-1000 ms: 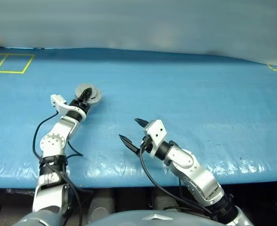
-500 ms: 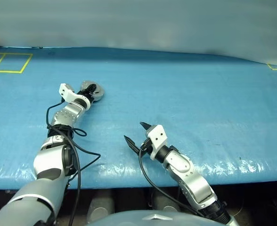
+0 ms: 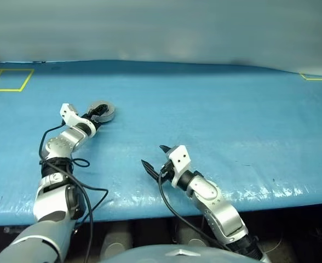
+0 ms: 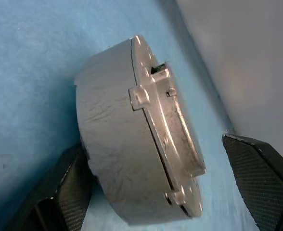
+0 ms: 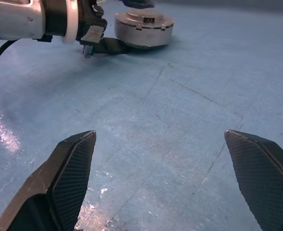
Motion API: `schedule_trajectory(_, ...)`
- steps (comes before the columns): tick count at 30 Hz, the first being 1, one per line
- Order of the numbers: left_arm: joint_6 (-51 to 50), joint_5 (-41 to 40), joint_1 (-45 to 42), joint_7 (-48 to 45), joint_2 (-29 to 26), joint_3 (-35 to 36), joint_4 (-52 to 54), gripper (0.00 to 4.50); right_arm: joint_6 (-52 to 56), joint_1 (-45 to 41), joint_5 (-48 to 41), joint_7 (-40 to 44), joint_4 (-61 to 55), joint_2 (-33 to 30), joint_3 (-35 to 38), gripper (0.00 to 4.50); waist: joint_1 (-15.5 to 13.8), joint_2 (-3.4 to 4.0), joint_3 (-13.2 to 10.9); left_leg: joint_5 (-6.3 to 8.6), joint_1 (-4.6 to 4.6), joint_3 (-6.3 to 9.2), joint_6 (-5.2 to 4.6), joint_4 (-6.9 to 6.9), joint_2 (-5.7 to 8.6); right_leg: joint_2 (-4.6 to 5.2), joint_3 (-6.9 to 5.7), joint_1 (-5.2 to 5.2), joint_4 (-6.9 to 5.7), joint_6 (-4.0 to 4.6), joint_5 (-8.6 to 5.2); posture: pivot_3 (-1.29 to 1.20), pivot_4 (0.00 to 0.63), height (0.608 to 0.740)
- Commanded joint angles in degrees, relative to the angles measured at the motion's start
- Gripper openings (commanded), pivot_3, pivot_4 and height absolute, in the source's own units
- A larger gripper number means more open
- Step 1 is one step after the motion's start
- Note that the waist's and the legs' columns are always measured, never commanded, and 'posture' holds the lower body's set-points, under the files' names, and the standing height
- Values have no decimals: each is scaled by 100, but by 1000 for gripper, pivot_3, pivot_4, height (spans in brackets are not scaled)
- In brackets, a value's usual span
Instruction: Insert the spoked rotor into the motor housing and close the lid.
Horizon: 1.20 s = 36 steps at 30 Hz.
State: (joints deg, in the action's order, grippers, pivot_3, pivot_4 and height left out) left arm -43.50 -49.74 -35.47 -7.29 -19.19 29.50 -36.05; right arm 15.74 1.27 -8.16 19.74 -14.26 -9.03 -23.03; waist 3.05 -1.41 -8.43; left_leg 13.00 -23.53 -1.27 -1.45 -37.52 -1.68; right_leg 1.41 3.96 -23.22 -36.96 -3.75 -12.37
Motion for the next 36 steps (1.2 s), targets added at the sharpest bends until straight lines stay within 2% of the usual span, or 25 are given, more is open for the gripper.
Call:
schedule_trajectory(1, -851, 32, 775, 497, -12, 16, 649, 4480, 93, -97, -55, 130, -115, 55, 13, 4500, 21, 9, 15, 0, 6, 0, 0, 0, -1, 0, 0, 5, -1, 14, -9, 0, 150, 740)
schedule_trajectory(5, -1362, -155, 1461, 594, -27, 128, 1633, 4480, 238, -172, -190, 277, -119, 127, 66, 4500, 60, 11, 22, 1, 61, -4, 2, 11, -1, 6, 5, 48, -1, 32, -22, 0, 150, 740)
schedule_trajectory(9, -1790, -265, 2095, 512, -185, 110, 2538, 4480, 436, -237, -396, 384, -175, 191, 199, 4500, 79, 12, 33, 4, 95, -3, 8, 21, -1, 8, 6, 47, 1, 18, -43, 0, 150, 740)
schedule_trajectory(12, -1888, -271, 2546, 347, -318, -20, 3238, 4480, 500, -282, -402, 418, -202, 147, 274, 4500, 78, 12, 40, 5, 94, -5, 10, 28, -1, 15, 8, 41, 3, 22, -45, 0, 150, 740)
schedule_trajectory(14, -1647, 23, 3063, 63, -555, -402, 4033, 4480, 536, -295, -429, 442, -208, 119, 334, 4500, 82, 8, 42, 6, 93, -6, 12, 38, 2, 21, 8, 36, 3, 38, -44, 0, 150, 740)
schedule_trajectory(17, -815, 809, 3744, -255, -847, -1064, 5015, 4480, 541, -305, -422, 470, -234, 90, 358, 4500, 70, 7, 44, 18, 88, -10, 29, 57, 0, 50, 16, 22, 8, 68, -43, 0, 150, 740)
schedule_trajectory(20, 207, 1682, 4195, -510, -994, -1639, 5569, 4480, 438, -303, -339, 465, -261, 66, 333, 4500, 14, 7, 43, 26, 54, -10, 52, 71, 0, 55, 11, -20, 3, 83, -52, 0, 150, 740)
schedule_trajectory(22, 1202, 2489, 4516, -652, -1046, -2097, 5868, 4480, 359, -298, -246, 416, -274, 66, 292, 4500, -14, 6, 44, 24, 36, -9, 53, 75, -2, 54, 9, -37, 5, 87, -54, 0, 150, 740)
schedule_trajectory(25, 1961, 3415, 4735, -551, -1105, -2581, 6036, 4480, 294, -281, -168, 391, -267, 80, 268, 4500, -80, 5, 42, 13, -20, -9, 35, 70, -1, 59, 7, -62, 6, 88, -53, 0, 150, 740)
schedule_trajectory(30, 3420, 4088, 4742, -415, -490, -2891, 5850, 4480, 192, -226, 37, 200, -263, 117, 285, 4500, -168, 4, 41, 15, -32, -7, 29, 70, 0, 68, -1, -69, 15, 88, -53, 0, 150, 740)
schedule_trajectory(36, 4567, 4526, 4457, -330, 42, -2936, 5203, 4480, -792, 194, 448, -117, -303, 58, 420, 4500, -194, 2, 39, 15, -32, -6, 20, 61, 1, 62, -10, -61, 14, 85, -55, 0, 150, 740)
